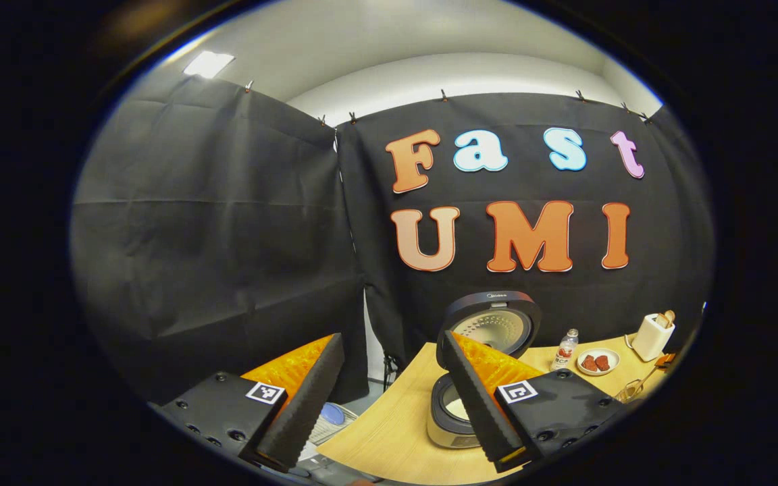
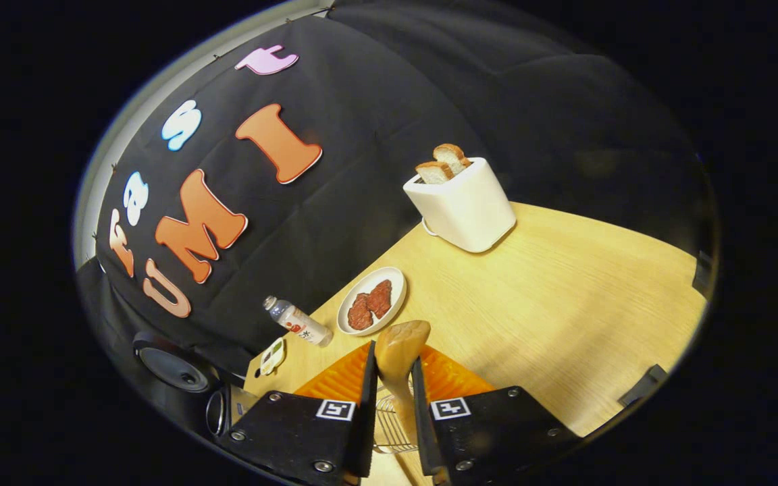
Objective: Close the left gripper, press the button to open the rice cooker; take a wooden spoon from the chopstick holder with the right hand, scoop a spoonful of rice and pour it into the rice cooker, then put the wooden spoon back into the chopstick holder.
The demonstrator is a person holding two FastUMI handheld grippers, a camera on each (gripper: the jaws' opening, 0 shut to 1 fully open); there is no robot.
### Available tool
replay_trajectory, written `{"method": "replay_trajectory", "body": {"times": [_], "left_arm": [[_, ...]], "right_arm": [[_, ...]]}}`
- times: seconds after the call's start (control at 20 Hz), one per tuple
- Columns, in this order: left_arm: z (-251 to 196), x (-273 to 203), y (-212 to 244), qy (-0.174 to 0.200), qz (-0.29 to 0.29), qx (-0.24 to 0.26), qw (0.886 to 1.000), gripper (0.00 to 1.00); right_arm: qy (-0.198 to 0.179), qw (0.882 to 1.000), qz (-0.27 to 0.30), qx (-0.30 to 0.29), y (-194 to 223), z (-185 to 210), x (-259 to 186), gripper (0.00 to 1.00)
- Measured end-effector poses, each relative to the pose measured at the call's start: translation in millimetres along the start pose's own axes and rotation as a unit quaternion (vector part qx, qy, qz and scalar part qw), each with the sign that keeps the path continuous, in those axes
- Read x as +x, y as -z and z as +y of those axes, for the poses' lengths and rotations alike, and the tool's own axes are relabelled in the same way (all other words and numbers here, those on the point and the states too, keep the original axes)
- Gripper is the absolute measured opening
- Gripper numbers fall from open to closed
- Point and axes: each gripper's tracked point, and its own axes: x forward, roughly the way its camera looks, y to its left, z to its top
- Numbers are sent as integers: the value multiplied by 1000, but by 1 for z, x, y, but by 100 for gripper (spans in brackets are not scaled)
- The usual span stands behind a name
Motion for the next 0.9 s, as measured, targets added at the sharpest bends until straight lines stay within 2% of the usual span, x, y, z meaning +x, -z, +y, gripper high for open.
{"method": "replay_trajectory", "body": {"times": [0.05,0.2,0.45,0.6,0.9], "left_arm": [[-1,0,-2,0,-2,3,1000,100],[-2,-1,-7,4,-8,3,1000,100],[-1,-8,-12,21,-10,-14,1000,100],[3,-12,-13,25,-12,-21,999,100],[21,-22,-5,23,-8,-42,999,99]], "right_arm": [[4,1000,-10,3,-4,-1,1,20],[4,999,-31,16,-13,14,-8,11],[-15,995,-69,-75,-39,56,-44,10],[-47,988,-89,-115,-52,96,-77,10],[-109,974,-101,-172,-30,167,-125,11]]}}
